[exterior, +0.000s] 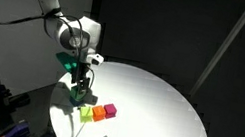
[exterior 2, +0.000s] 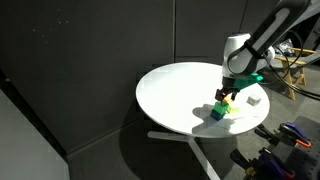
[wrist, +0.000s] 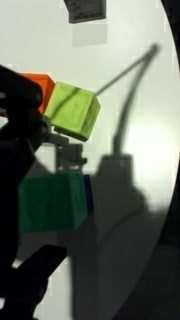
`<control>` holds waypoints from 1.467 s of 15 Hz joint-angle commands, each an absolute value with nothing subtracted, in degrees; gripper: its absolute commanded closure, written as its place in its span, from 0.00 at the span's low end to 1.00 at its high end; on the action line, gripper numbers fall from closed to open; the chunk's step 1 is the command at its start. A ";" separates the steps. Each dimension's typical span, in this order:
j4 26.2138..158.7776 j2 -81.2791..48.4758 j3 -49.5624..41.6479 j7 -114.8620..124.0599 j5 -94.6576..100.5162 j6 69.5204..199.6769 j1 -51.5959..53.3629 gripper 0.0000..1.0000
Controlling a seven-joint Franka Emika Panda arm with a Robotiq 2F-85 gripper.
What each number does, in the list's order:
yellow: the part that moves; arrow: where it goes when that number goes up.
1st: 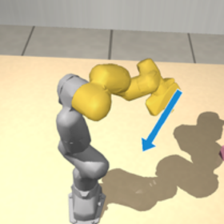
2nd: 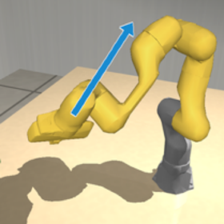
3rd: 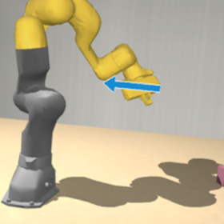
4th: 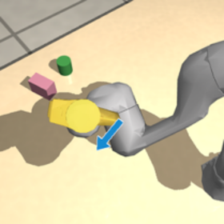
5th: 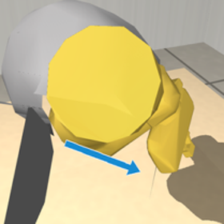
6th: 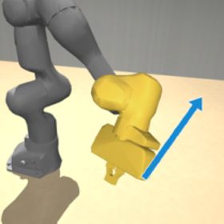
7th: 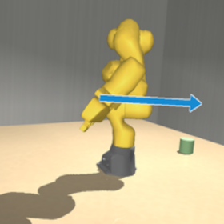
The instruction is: Pick up the lime green block and put it on both the orange block and the pink block
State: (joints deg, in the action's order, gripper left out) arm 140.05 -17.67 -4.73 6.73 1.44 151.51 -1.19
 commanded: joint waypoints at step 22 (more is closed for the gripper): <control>136.44 -22.29 -6.82 10.04 3.56 151.55 1.34 0.00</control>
